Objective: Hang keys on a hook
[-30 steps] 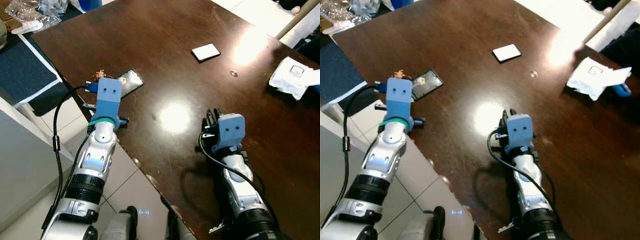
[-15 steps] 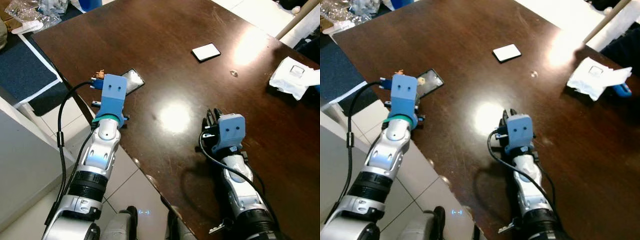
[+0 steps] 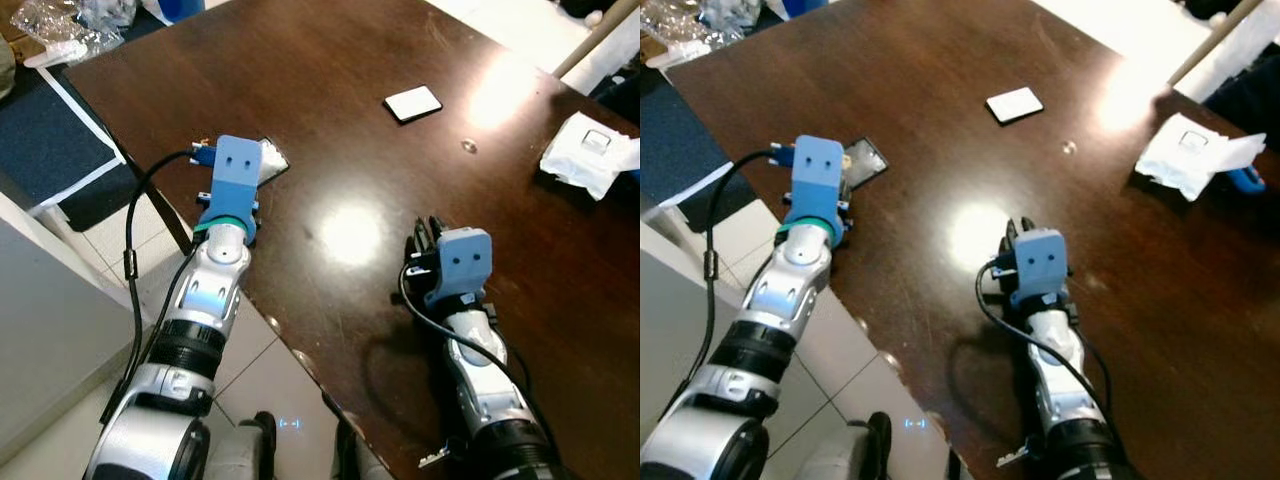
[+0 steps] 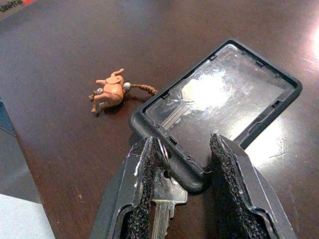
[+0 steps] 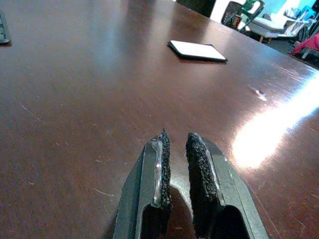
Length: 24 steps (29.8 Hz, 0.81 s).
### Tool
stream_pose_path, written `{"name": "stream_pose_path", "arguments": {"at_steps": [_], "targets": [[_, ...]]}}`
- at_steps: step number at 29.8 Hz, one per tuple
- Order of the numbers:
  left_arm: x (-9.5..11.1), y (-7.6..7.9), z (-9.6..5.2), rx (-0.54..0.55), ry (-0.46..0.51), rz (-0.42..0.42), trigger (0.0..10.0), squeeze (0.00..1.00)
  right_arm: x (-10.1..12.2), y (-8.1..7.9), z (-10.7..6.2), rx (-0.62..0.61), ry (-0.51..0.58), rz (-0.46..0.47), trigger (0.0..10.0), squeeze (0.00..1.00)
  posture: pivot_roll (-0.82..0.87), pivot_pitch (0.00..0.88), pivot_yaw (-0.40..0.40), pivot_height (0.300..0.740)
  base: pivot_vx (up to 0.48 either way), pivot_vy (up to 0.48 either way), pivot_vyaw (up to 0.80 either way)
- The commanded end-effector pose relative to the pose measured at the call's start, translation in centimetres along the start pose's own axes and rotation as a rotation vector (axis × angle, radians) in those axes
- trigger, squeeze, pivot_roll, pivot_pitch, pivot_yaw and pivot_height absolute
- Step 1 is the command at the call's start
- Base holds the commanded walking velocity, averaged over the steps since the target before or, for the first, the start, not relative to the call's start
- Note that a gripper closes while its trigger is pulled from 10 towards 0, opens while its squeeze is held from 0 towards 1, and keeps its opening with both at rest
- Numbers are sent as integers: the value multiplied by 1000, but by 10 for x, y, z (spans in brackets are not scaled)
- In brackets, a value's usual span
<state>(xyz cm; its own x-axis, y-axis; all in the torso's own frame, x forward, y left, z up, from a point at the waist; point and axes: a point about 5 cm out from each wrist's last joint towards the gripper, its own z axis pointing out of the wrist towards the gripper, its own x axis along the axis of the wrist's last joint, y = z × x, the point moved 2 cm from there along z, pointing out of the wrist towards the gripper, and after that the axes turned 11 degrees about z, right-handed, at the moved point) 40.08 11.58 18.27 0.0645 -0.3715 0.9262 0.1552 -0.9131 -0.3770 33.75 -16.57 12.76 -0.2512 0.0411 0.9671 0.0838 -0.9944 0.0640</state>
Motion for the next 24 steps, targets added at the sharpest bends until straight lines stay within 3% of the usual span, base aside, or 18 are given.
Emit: {"name": "stream_pose_path", "arguments": {"at_steps": [1, 4, 5, 6, 8, 9, 24], "targets": [[-11, 1, 1, 7, -38, 2, 10000, 0, -41, 2, -27, -14, -192, -2, 10000, 0, -9, 276, 134, 740, 0, 0, 0], [-14, -2, 3, 18, -48, 7, 10000, 0, -41, 3, -27, -16, -193, -3, 10000, 0, -9, 276, 134, 740, 0, 0, 0], [-17, -5, 4, 28, -61, 6, 8118, 0, -41, 3, -28, -17, -193, -4, 10000, 0, -9, 276, 134, 740, 0, 0, 0], [-19, -7, 4, 34, -67, 6, 4588, 0, -41, 3, -28, -18, -194, -5, 10000, 0, -11, 275, 134, 740, 0, 0, 0], [-19, -7, 4, 34, -67, 6, 4588, 0, -41, 3, -28, -18, -194, -5, 10000, 0, -11, 275, 134, 740, 0, 0, 0], [-22, -9, 4, 38, -75, 3, 0, 0, -42, 3, -28, -17, -194, -5, 10000, 0, -8, 273, 132, 740, 0, 0, 0], [-41, -20, -4, 64, -94, -1, 0, 0, -39, 2, -22, -3, -188, -5, 10000, 0, -2, 261, 116, 740, 0, 0, 0]]}}
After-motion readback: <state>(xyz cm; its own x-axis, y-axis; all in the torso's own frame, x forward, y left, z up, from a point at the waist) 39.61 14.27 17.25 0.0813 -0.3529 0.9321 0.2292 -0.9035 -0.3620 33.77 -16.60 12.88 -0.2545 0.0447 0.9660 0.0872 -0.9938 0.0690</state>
